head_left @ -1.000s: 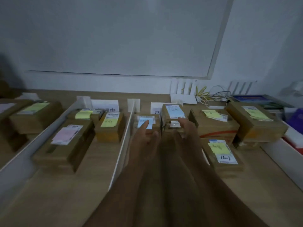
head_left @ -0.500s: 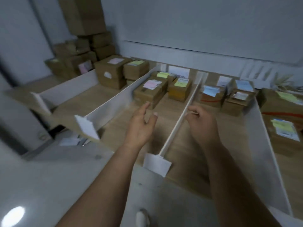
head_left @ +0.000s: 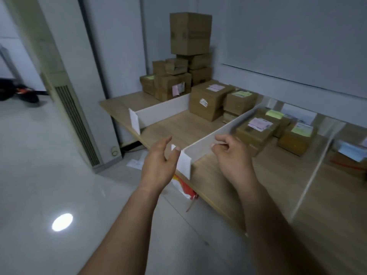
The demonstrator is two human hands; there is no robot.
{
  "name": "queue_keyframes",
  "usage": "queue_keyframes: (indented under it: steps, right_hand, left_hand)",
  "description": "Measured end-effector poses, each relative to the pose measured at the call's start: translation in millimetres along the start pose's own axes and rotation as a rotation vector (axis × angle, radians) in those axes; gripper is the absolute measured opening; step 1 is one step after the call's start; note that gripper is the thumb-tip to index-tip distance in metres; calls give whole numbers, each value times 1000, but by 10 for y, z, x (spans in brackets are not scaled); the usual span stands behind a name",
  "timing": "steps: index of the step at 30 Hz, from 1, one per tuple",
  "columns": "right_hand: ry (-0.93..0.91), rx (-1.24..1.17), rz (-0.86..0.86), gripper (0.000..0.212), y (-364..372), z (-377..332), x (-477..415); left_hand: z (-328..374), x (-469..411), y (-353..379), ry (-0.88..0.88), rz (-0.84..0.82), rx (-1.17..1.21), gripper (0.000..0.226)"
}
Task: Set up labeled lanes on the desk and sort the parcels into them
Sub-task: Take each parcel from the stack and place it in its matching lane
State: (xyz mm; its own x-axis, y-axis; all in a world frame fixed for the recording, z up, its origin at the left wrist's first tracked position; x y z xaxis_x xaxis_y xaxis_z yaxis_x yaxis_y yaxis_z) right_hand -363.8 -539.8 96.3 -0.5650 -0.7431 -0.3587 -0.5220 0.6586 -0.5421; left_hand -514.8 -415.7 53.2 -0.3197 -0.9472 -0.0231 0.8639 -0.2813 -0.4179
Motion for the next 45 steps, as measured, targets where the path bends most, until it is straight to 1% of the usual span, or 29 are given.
queue_keyframes:
  steps: [8,12,15,18,24,28,31,34,37,39,42,45]
  right_hand:
    - [-70,-66,-48,35,1427,-645,-1038]
    - [-80,-122,-43,34,2100,-902,-1532]
    - [-82,-154,-33,33,2563,-998,-1827]
    - [-92,-117,-33,33,2953,-1013,-2073]
    - [-126,-43,-30,36,3397,-946,-2649]
    - [-132,-60,-12,37,3661,-812,-3193]
    - [-103,-85,4,37,3788,-686,-3718]
    - [-79,-88,53,37,3804,-580,-4272]
    - [-52,-56,74,38,3777,-495,-4784]
    - [-35,-28,80,34,3767,-423,-5062]
    - [16,-56,120,23,3820,-270,-5357]
    - [77,-40,141,20,3906,-122,-5555]
  left_hand:
    - [-264,-1244,-1026,-5,101,-18,48]
    - [-426,-1844,-1491,-1,131,-45,48]
    - [-566,-2260,-1741,8,144,-80,49]
    - [-694,-2625,-1879,-1,158,-93,49]
    - [-899,-3340,-1834,-18,110,-66,50]
    - [-912,-4004,-1726,0,82,-93,50]
    - [-794,-4578,-1623,16,62,-122,50]
    - [-594,-5143,-1456,32,8,-167,51]
    - [-381,-5651,-1264,56,-43,-162,52]
    - [-304,-5919,-1133,62,-73,-164,51]
    - [-290,-6256,-974,86,-107,-183,49]
    - [-332,-6601,-814,84,-149,-254,48]
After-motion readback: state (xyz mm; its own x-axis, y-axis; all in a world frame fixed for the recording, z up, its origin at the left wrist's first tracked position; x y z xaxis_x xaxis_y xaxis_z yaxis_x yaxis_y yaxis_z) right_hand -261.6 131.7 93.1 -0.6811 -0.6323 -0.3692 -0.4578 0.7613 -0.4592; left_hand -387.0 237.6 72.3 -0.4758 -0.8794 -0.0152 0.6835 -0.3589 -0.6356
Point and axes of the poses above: each hand's wrist, its own x-axis away from the middle knuckle, its own y-axis out of the palm, z = x × y, the point moved 7 cm from there along -x, towards the middle knuckle, and after that the axes turned 14 degrees about -y, right-handed, at the moved point
